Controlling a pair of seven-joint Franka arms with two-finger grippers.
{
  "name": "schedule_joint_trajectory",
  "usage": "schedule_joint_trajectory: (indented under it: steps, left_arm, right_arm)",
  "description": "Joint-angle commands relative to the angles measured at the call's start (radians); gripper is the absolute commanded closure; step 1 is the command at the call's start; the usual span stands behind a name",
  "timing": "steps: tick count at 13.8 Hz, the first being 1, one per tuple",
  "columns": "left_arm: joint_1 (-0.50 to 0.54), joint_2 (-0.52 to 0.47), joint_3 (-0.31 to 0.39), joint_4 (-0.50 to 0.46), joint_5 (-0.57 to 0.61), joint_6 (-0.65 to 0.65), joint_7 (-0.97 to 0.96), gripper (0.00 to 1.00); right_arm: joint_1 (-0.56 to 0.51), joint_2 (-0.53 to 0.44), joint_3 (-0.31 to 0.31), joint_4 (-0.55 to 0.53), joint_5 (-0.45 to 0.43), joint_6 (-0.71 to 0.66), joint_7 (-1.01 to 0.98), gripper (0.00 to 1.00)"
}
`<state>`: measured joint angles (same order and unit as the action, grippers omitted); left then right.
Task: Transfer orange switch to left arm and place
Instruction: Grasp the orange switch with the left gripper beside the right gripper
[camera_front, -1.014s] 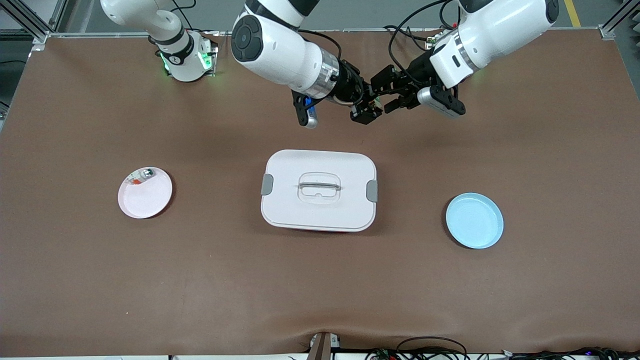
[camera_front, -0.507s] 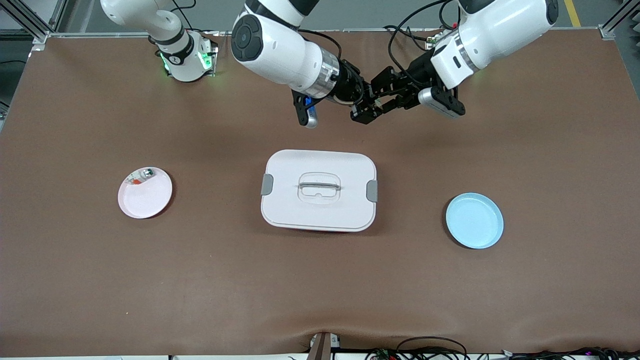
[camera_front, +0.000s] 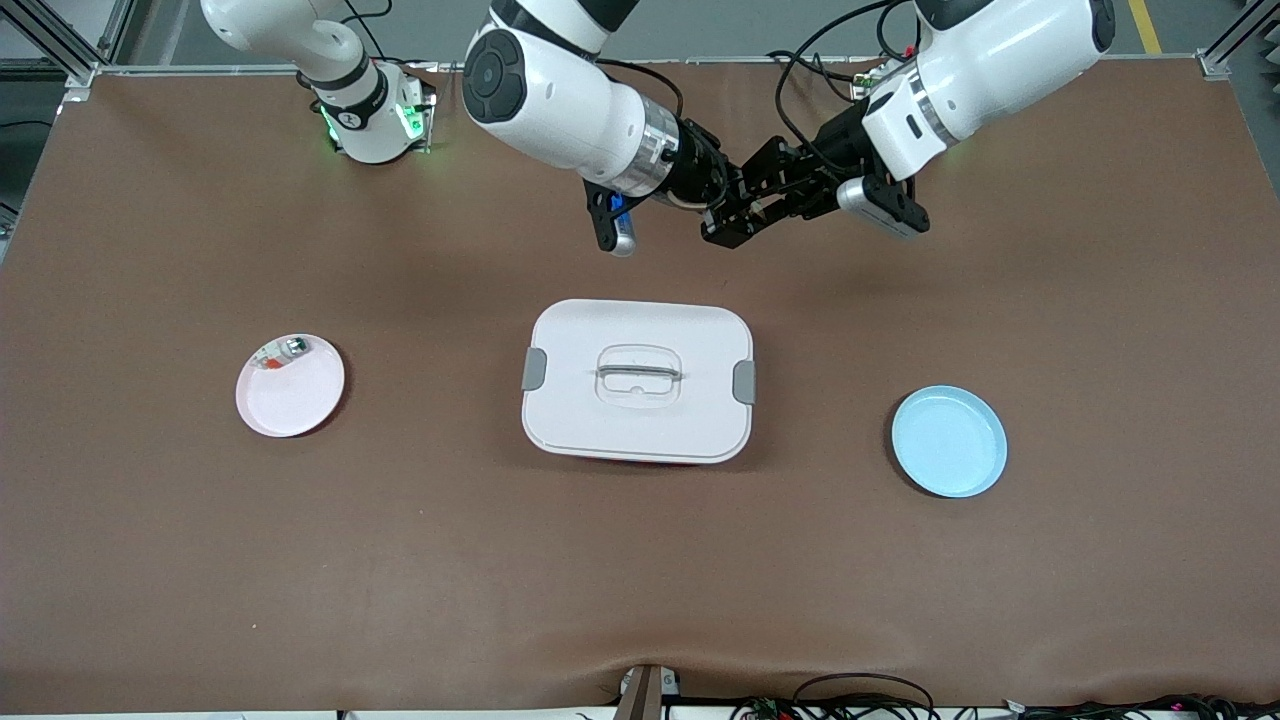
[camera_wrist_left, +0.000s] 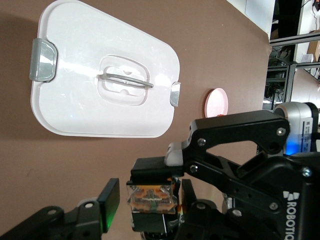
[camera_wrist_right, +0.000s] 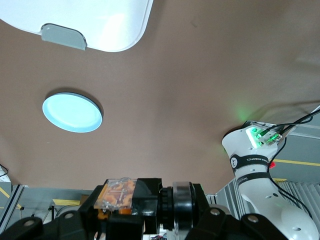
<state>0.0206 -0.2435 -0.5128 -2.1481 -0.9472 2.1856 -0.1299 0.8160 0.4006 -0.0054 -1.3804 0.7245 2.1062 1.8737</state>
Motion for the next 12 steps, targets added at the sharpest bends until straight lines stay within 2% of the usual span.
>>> schedule_joint_trajectory:
  steps: [1, 3, 10, 11, 12]
  left_arm:
    - [0.002, 0.001, -0.015, -0.007, -0.025, 0.022, 0.013, 0.48]
    - [0.002, 0.007, -0.015, -0.006, -0.025, 0.022, 0.013, 0.56]
    - [0.002, 0.020, -0.015, 0.001, -0.025, 0.026, 0.026, 0.94]
    - [0.002, 0.021, -0.015, 0.001, -0.025, 0.026, 0.032, 0.97]
    - [0.002, 0.026, -0.015, 0.002, -0.024, 0.026, 0.032, 1.00]
  right_arm:
    - [0.014, 0.014, -0.013, 0.032, 0.004, -0.009, 0.021, 0.64]
    - [0.014, 0.014, -0.013, 0.032, 0.004, -0.009, 0.021, 0.64]
    - [0.014, 0.014, -0.013, 0.032, 0.004, -0.009, 0.021, 0.64]
    - [0.014, 0.014, -0.013, 0.034, 0.004, -0.009, 0.021, 0.63]
    - [0.014, 0.014, -0.013, 0.032, 0.004, -0.009, 0.021, 0.54]
